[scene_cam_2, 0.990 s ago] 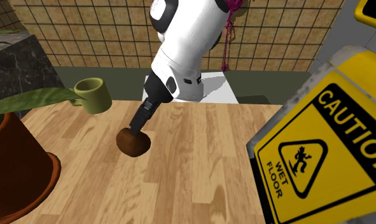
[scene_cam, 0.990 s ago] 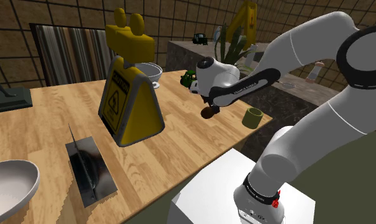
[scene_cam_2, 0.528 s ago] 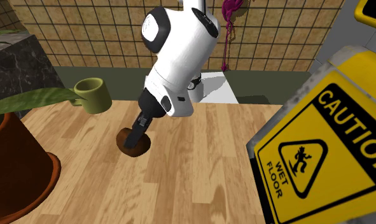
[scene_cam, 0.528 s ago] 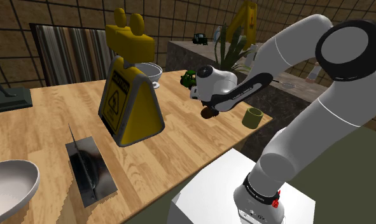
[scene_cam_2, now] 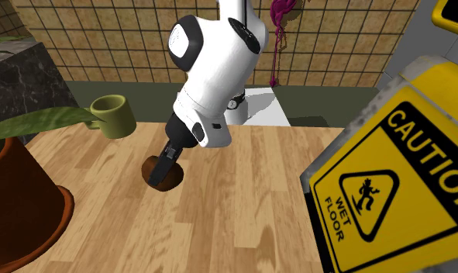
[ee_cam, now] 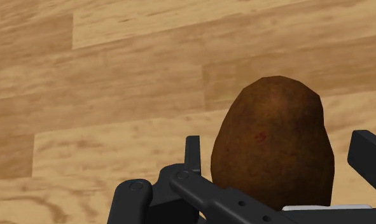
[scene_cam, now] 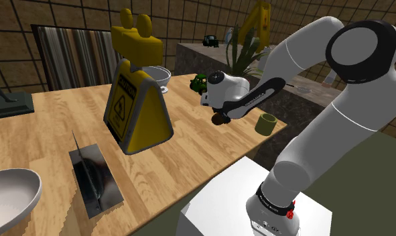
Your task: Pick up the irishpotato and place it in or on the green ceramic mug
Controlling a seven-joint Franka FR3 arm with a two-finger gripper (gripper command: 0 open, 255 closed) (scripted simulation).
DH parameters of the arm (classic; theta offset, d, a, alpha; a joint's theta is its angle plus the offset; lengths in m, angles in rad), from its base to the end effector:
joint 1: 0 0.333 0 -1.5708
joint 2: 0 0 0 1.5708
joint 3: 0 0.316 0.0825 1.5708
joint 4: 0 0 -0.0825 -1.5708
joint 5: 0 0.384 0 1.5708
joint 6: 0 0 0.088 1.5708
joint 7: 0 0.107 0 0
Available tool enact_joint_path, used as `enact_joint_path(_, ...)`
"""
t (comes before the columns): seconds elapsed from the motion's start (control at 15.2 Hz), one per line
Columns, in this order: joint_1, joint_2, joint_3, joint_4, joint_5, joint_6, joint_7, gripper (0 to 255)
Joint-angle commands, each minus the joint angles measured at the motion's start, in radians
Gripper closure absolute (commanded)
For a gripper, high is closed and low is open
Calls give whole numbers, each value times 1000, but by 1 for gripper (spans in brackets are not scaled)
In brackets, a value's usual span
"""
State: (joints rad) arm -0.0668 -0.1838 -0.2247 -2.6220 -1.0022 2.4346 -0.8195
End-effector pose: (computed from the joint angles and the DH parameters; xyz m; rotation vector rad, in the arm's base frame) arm 0.4053 -0.1213 0.3107 2.0570 1.5938 -0.4097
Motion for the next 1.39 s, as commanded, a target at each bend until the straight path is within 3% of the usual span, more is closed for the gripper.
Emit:
enact_joint_path(0.0,0,0,0,0,0,0,0,0)
enact_joint_path(0.07,0,0,0,0,0,0,0,255)
enact_joint_path(0.66,0,0,0,0,0,0,0,255)
enact_joint_path(1.32,23,-118,7,26,103,-115,-129,255)
